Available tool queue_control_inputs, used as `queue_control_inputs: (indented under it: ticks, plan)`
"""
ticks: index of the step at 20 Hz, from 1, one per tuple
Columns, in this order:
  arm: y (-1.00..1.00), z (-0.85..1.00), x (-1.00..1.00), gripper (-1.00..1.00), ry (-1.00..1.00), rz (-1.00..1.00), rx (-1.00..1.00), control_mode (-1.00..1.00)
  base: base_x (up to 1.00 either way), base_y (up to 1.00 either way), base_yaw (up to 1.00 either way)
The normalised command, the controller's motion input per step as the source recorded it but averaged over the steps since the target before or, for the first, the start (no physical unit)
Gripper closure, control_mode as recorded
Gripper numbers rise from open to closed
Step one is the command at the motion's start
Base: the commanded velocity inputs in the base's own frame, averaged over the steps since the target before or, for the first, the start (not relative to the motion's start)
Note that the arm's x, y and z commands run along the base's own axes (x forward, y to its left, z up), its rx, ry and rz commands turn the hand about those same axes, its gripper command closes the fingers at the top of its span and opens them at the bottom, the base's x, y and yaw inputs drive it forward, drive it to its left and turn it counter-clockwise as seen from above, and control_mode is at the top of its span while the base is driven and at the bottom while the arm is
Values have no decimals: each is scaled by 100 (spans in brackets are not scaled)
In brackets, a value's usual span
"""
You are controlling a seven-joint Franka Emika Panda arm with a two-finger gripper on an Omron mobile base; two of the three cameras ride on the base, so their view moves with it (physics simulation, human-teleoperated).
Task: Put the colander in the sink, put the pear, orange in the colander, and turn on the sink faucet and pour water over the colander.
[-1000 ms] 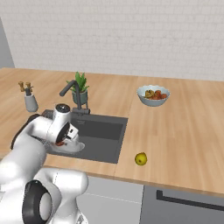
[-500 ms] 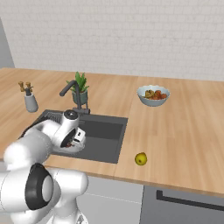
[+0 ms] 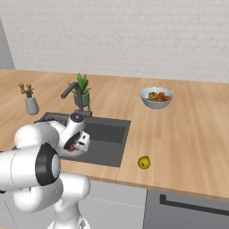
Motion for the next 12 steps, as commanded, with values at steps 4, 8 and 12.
queue_control_inputs:
  ticks: [4,8,12]
  plan:
    - [0,-19,2,100,4,0,0,-100,0,0,0]
    - [0,-14,1,100,3,0,0,-100,0,0,0]
    - [1,-12,0,-100,0,0,0,-100,0,0,0]
